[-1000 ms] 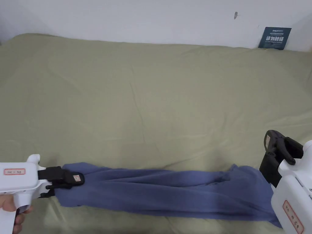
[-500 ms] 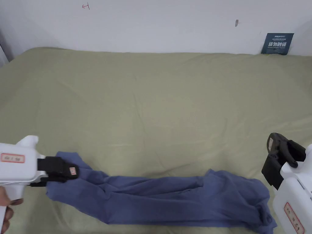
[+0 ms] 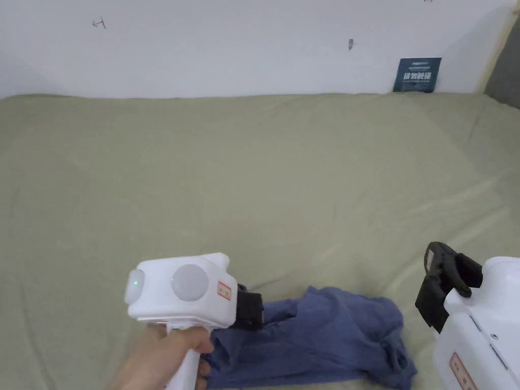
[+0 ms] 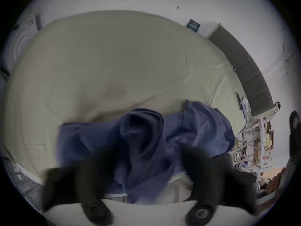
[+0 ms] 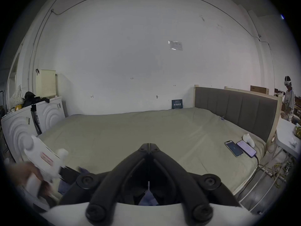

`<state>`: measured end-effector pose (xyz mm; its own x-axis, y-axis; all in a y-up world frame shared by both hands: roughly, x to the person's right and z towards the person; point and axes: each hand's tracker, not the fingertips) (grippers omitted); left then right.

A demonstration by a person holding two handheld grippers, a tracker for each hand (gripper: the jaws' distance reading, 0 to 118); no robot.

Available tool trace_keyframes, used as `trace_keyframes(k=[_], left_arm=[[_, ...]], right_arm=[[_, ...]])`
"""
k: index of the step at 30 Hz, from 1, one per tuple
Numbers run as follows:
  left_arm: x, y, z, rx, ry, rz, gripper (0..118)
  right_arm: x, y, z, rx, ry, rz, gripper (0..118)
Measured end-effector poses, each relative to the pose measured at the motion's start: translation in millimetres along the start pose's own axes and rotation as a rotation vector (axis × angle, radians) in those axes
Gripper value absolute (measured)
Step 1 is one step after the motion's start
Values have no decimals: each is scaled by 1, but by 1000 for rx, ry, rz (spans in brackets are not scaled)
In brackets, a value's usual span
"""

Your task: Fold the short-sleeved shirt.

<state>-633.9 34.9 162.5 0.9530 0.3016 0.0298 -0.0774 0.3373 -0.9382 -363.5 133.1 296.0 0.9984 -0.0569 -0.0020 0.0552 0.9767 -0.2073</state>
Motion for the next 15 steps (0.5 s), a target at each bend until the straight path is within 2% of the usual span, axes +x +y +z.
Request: trace_keyframes(k=[1, 2, 3, 6, 7, 8, 9, 10, 11, 15], left_arm=[[9, -2, -14, -62, -26, -8, 118], [8, -5, -16, -88, -66, -8, 117], [6, 1, -16, -36, -127, 19, 112], [-1, -2, 6, -6, -174, 70, 110], [-10, -3, 19, 25, -199, 74, 101], [-19, -5, 32, 62, -212, 72, 84], [-32, -7, 44, 116, -229, 86, 42], [-44, -9, 56, 155, -242, 103, 9], [-52, -11, 63, 179, -245, 120, 0], [-86, -12, 62, 159, -223, 142, 0]], right_arm=[[3, -1, 0, -7, -5, -5, 1], [5, -1, 0, -12, -12, -8, 1], [7, -2, 0, -15, -16, -12, 1], [9, -4, -3, -27, -21, -11, 1], [8, -4, -4, -30, -22, -8, 1], [8, -5, -5, -32, -21, -8, 1], [7, -5, -7, -33, -15, -12, 1], [5, -6, -8, -35, -10, -19, 1], [4, -6, -10, -36, -4, -23, 1], [-5, -7, -14, -44, 23, -18, 1]])
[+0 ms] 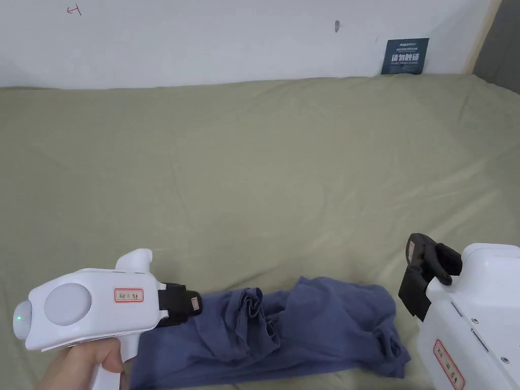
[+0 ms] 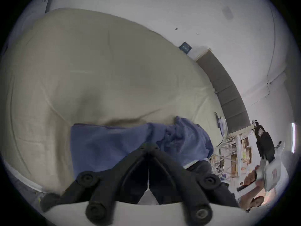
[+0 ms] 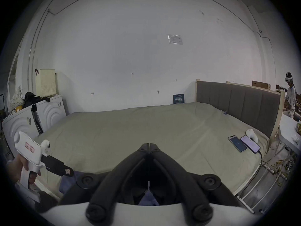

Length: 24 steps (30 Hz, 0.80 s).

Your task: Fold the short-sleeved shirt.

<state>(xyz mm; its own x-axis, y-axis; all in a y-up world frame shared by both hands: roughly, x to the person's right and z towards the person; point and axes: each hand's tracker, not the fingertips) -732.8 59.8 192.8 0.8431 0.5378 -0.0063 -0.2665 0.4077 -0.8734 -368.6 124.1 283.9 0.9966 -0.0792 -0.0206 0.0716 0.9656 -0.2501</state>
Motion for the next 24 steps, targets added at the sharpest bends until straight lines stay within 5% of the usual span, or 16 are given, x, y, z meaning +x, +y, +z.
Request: trace_keyframes(k=[11, 14, 18, 24], left_arm=[[20, -40, -129, -194, -158, 33, 0], [11, -35, -106, -171, -190, 82, 0], [1, -22, -43, -119, -141, -21, 0], [-65, -3, 51, 14, -79, 74, 0]], right_arm=[[-7, -1, -1, -18, 7, 48, 1], [-6, -3, -3, -26, 0, 44, 1], [-12, -4, -10, -41, 9, 45, 1], [-29, -2, -17, -31, 46, 52, 1]])
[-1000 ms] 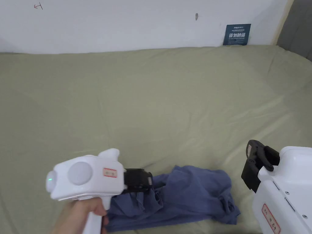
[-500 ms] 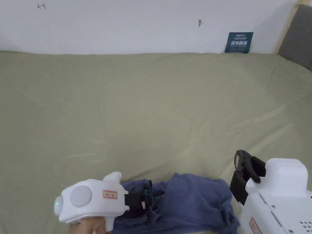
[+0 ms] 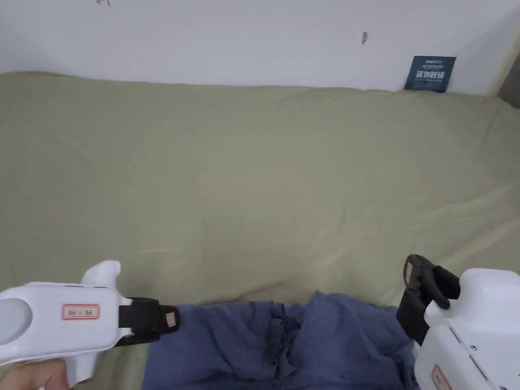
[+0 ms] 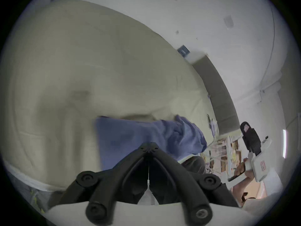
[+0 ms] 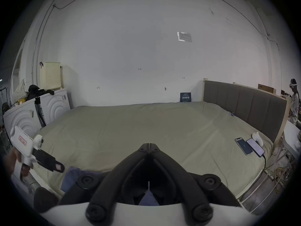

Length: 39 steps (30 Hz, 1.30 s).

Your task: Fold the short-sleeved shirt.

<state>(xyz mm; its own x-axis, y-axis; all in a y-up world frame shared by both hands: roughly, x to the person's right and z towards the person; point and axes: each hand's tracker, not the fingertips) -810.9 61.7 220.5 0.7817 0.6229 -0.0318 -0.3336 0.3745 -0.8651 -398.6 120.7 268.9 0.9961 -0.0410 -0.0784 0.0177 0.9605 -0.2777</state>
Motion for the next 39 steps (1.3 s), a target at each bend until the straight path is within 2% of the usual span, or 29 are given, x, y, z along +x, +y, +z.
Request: trace_keyframes(k=[4, 7, 13, 15, 16, 17, 18, 19, 22, 26, 29, 30, 31, 32, 34, 36, 39], left_arm=[[-38, -3, 9, -14, 111, 78, 0], [-53, -7, 1, -58, 13, 154, 0], [-70, -5, -15, -44, -132, 222, 1], [-73, -4, -17, -56, -191, 226, 4], [-73, -4, -20, -72, -233, 214, 14], [-73, -4, -24, -86, -262, 214, 39], [-74, -4, -28, -101, -280, 219, 91], [-74, -4, -35, -119, -278, 227, 118], [-80, -2, -46, -117, -304, 262, 118], [-80, 0, -65, -184, -469, 334, 117], [-74, -3, -77, -189, -474, 269, 116], [-72, -3, -81, -177, -473, 268, 101], [-72, -1, -81, -178, -453, 270, 63], [-72, -1, -81, -178, -399, 258, 9], [-66, -1, -85, -179, -253, 193, 11], [-68, 5, -78, -187, -292, 199, 11], [-63, -1, -59, -160, -268, 192, 11]], right_arm=[[-13, 1, -3, 18, 10, 22, 1], [-19, 1, -5, 11, 21, 14, 1], [-29, -2, -5, -7, 43, 53, 1], [-31, -2, -5, -10, 41, 62, 1], [-31, -1, -6, -11, 40, 62, 1], [-31, -1, -6, -12, 41, 60, 1], [-31, -1, -7, -15, 41, 59, 1], [-31, -1, -8, -17, 41, 61, 1], [-32, -2, -8, -23, 43, 67, 1], [-33, -4, -9, -34, 46, 77, 1], [-33, -4, -9, -40, 44, 74, 1], [-32, -4, -8, -40, 42, 73, 1], [-32, -4, -7, -39, 40, 71, 1], [-31, -4, -6, -37, 39, 71, 1], [-31, -3, -5, -35, 41, 72, 1], [-30, -2, -3, -32, 43, 70, 1], [-30, 2, 0, -20, 48, 66, 1]])
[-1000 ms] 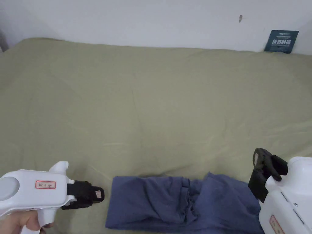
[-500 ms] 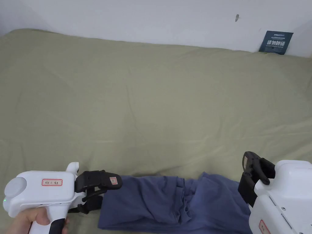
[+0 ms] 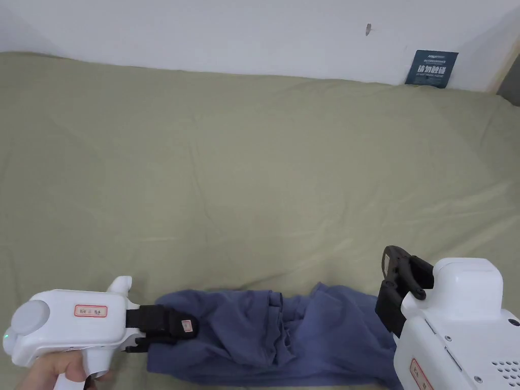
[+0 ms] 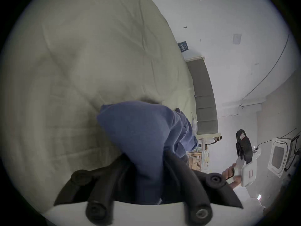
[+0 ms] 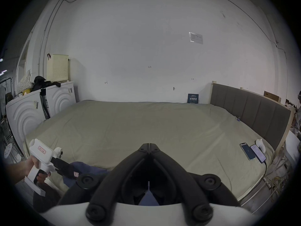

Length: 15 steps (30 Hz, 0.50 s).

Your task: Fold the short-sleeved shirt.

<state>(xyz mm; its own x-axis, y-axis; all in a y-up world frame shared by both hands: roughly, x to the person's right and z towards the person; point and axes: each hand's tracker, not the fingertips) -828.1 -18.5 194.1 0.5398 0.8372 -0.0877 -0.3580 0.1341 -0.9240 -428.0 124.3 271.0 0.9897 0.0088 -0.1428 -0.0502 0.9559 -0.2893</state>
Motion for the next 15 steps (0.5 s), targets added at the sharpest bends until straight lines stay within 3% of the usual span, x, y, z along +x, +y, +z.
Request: trace_keyframes(k=[6, 10, 15], left_arm=[[12, -12, 65, 99, 140, -19, 11], [31, -23, 114, 176, 327, -92, 11], [71, -29, 122, 152, 420, -149, 11]], right_arm=[[2, 5, 2, 29, 17, 6, 1], [3, 9, 2, 57, 30, -6, 1], [4, 15, 4, 98, 33, -8, 1]])
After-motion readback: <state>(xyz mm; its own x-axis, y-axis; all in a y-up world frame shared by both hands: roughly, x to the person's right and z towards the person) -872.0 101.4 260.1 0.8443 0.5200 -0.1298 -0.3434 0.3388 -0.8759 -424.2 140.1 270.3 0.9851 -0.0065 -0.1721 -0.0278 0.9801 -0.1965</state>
